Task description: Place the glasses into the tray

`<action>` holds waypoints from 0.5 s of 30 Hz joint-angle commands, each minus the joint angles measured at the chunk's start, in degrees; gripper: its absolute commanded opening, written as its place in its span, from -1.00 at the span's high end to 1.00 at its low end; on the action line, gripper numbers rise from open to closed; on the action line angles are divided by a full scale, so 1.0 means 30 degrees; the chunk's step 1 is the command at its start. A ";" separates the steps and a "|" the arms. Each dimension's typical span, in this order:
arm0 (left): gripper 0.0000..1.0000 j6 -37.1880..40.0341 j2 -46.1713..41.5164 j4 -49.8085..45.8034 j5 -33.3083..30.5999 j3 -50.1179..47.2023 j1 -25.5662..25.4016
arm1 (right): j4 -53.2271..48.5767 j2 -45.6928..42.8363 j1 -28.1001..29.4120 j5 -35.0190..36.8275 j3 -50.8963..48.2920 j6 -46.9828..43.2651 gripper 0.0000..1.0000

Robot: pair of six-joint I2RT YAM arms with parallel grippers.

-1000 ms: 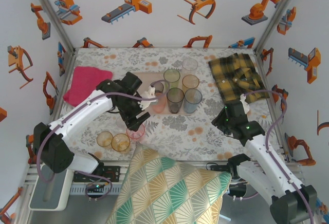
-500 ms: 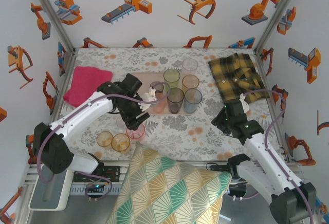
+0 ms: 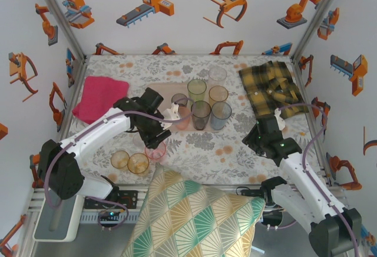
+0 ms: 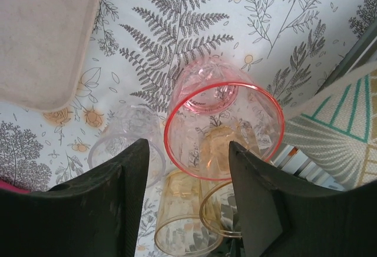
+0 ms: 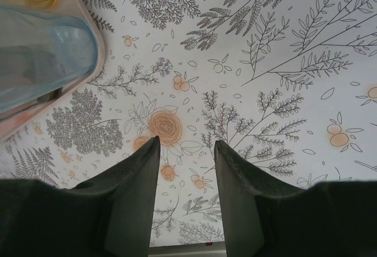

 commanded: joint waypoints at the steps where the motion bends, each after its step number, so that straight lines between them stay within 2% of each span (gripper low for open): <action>1: -0.06 0.0128 -0.0121 0.0596 -0.0092 -0.0376 -0.0090 | 0.0607 0.0170 -0.0125 0.0074 -0.0251 0.0368 0.17; 15: 0.21 -0.0420 0.0330 0.1674 0.0065 -0.1096 -0.0145 | 0.0609 0.0149 -0.0136 0.0059 -0.0155 0.0367 0.17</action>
